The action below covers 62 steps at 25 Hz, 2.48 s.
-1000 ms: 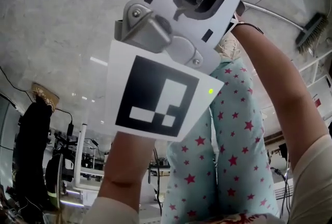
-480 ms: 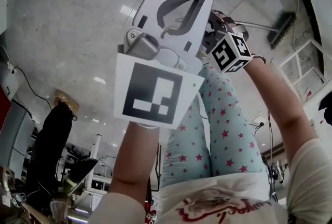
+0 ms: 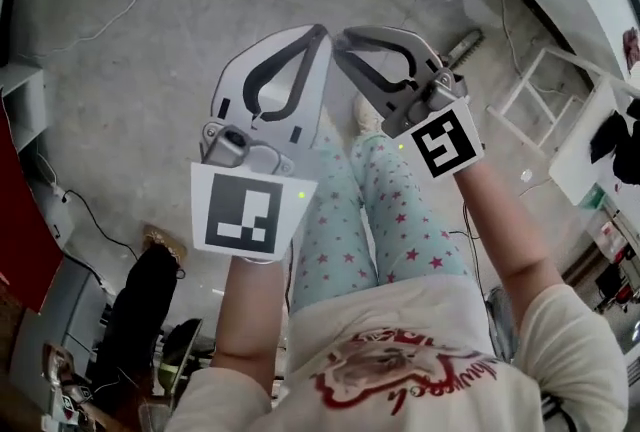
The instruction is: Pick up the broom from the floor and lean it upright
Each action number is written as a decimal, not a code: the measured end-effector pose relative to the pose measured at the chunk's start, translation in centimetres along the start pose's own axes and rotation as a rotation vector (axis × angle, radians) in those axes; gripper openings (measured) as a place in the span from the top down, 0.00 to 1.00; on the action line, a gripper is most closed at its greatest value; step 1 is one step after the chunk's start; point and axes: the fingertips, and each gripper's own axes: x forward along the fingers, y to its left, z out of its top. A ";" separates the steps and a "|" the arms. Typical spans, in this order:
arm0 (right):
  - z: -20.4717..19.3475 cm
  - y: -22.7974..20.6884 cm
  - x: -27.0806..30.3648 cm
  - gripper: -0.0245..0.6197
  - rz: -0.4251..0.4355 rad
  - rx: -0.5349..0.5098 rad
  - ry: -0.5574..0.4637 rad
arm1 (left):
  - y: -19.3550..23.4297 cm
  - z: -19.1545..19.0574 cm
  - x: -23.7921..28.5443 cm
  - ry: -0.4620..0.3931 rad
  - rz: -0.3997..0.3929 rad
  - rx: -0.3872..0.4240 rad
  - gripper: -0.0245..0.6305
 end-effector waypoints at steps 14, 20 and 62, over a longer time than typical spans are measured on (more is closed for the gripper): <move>9.3 -14.4 -18.9 0.81 -0.760 0.219 -0.248 | -6.2 13.2 -2.6 -0.118 -0.217 0.190 0.94; 10.3 -16.4 -23.0 0.81 -0.961 0.252 -0.300 | -8.8 16.3 -1.4 -0.185 -0.276 0.187 0.94; 5.3 -51.9 -29.1 0.81 -1.118 0.410 -0.326 | -12.1 29.2 35.8 -0.152 -0.438 0.223 0.94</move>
